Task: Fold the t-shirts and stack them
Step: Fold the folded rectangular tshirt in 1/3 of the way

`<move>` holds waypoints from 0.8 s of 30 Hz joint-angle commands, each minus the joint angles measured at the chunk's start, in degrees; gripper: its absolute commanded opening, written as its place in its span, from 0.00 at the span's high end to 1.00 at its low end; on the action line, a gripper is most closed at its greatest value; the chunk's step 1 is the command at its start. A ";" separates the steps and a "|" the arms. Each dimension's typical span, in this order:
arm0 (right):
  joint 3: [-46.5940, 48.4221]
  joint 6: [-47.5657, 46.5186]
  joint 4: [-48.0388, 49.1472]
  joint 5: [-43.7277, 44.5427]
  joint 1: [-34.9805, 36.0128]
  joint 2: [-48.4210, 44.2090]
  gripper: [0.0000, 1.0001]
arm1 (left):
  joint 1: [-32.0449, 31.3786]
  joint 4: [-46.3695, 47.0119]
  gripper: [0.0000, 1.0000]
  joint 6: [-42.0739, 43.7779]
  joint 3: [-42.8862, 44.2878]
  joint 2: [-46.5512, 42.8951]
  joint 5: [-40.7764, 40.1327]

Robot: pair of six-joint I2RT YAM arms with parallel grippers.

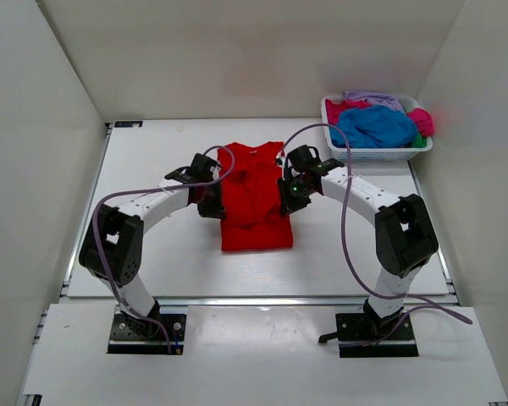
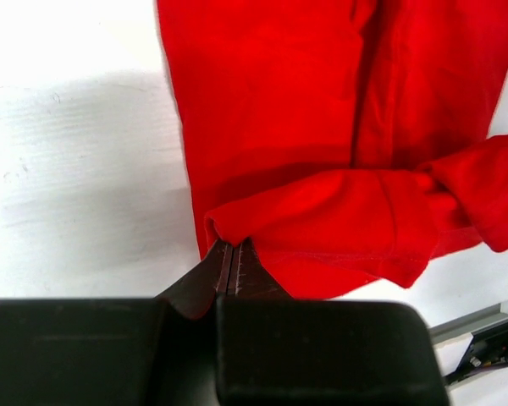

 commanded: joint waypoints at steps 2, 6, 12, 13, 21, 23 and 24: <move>3.35 -1.88 0.86 0.98 -1.31 1.93 0.99 | 1.31 1.11 1.00 1.46 1.96 0.78 -2.05; 5.20 -1.79 0.95 2.47 -1.31 4.03 0.94 | 1.84 2.69 1.00 1.03 1.17 0.87 -2.40; 4.50 -0.39 4.02 3.00 -2.45 3.87 0.83 | 3.77 6.02 0.80 -0.37 1.69 2.28 -1.27; 3.98 -0.21 5.07 2.22 -3.06 3.43 0.83 | 4.03 6.20 0.75 -0.64 2.48 2.80 -1.09; -0.86 4.37 14.31 -2.01 -6.32 -0.62 0.73 | 4.74 9.37 0.56 -2.49 8.89 7.72 4.45; -1.12 2.53 14.23 -2.44 -5.71 -0.53 0.72 | 4.47 8.58 0.54 -2.49 10.21 9.21 4.71; -0.95 1.38 14.05 -2.27 -5.79 -0.53 0.72 | 4.39 8.84 0.54 -2.14 10.22 9.66 4.89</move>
